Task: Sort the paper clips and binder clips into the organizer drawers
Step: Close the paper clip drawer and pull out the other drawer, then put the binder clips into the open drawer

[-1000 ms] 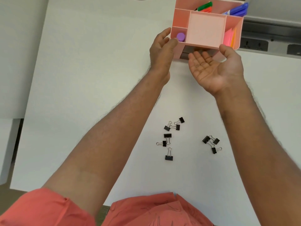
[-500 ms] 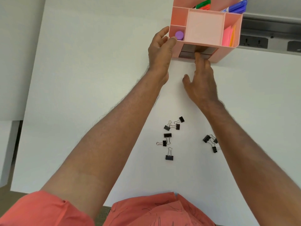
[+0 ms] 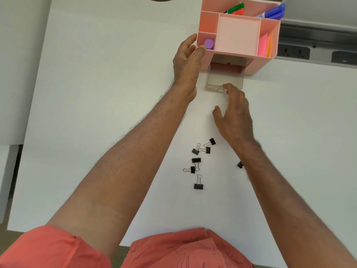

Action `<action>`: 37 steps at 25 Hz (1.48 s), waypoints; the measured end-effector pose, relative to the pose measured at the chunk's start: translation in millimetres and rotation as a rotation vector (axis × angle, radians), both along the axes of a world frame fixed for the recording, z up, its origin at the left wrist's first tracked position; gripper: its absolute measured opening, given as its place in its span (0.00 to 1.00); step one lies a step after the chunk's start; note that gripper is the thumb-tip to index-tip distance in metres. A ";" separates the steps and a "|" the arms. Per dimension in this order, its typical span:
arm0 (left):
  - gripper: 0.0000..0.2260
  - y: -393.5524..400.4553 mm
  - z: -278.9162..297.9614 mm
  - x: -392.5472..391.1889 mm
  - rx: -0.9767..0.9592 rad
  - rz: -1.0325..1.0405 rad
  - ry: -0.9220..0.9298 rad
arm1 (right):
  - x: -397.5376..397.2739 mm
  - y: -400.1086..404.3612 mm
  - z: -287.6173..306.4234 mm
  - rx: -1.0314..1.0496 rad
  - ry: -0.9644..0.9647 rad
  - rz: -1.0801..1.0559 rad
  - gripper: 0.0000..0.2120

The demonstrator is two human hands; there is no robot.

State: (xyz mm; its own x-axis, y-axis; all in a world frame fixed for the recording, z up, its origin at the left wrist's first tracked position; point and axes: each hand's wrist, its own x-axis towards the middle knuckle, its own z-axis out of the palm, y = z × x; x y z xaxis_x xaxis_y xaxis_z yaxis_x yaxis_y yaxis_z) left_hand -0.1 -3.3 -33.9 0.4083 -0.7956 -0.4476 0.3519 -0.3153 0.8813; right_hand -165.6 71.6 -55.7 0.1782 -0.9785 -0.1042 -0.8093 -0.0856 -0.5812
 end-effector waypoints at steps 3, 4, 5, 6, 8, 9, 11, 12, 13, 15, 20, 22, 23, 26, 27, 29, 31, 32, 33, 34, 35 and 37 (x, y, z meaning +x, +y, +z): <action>0.25 6.9 -2.8 -2.1 0.024 -0.056 -0.133 | -6.5 -0.6 4.7 0.051 -0.087 0.009 0.33; 0.27 14.8 -5.8 -1.6 0.047 -0.088 -0.216 | -11.2 0.1 6.2 0.058 -0.111 0.008 0.33; 0.28 26.9 -9.8 -0.9 0.069 -0.131 -0.299 | -18.0 2.3 6.9 0.058 -0.120 0.001 0.33; 0.28 44.1 -14.4 -0.3 0.075 -0.193 -0.378 | -28.0 6.6 7.8 0.054 -0.119 -0.010 0.32; 0.29 92.5 -26.6 0.7 0.043 -0.383 -0.552 | -53.6 22.4 5.8 0.060 -0.110 -0.051 0.30; 0.30 123.3 -32.8 -0.3 0.017 -0.501 -0.664 | -68.6 34.7 3.7 0.072 -0.101 -0.080 0.29; 0.33 187.6 -45.1 -2.7 -0.043 -0.704 -0.921 | -95.7 65.9 -3.2 0.105 -0.061 -0.132 0.28; 0.34 217.5 -50.8 -5.5 -0.074 -0.769 -1.055 | -106.6 84.6 -7.3 0.112 -0.036 -0.147 0.29; 0.36 243.6 -55.6 -9.6 -0.099 -0.813 -1.175 | -114.4 103.8 -11.8 0.103 -0.015 -0.147 0.30; 0.39 278.9 -63.4 -21.2 -0.123 -0.874 -1.333 | -120.0 138.2 -21.9 0.058 0.024 -0.109 0.32; 0.39 287.0 -71.8 -43.0 -0.107 -0.905 -1.551 | -97.3 169.4 -35.5 -0.037 0.240 -0.034 0.36; 0.37 274.6 -72.9 -47.1 -0.094 -0.898 -1.571 | -84.2 163.1 -36.5 -0.069 0.294 0.017 0.35; 0.36 267.1 -73.2 -49.2 -0.097 -0.903 -1.568 | -78.1 158.5 -37.3 -0.081 0.311 0.054 0.33; 0.32 243.0 -73.0 -52.4 -0.111 -0.912 -1.559 | -62.8 140.7 -41.3 -0.097 0.330 0.134 0.28; 0.32 235.6 -72.7 -52.7 -0.119 -0.915 -1.558 | -60.3 134.3 -42.0 -0.098 0.334 0.142 0.27; 0.31 223.5 -71.0 -50.9 -0.126 -0.933 -1.556 | -57.6 122.8 -42.9 -0.098 0.343 0.152 0.26; 0.31 213.5 -68.6 -48.6 -0.119 -0.961 -1.549 | -55.6 114.3 -43.5 -0.091 0.326 0.154 0.25; 0.31 209.7 -67.0 -48.1 -0.116 -0.967 -1.540 | -54.7 111.2 -43.1 -0.081 0.313 0.150 0.25; 0.31 206.9 -65.7 -47.8 -0.114 -0.968 -1.529 | -53.7 108.6 -42.3 -0.070 0.302 0.148 0.26; 0.31 205.2 -64.0 -47.5 -0.115 -0.968 -1.522 | -52.8 106.6 -40.9 -0.054 0.287 0.147 0.26; 0.31 204.0 -63.0 -47.1 -0.123 -0.965 -1.512 | -52.7 105.3 -39.5 -0.029 0.263 0.147 0.26; 0.34 204.8 -61.0 -44.5 -0.139 -0.931 -1.450 | -54.9 104.4 -34.2 0.023 0.199 0.147 0.28</action>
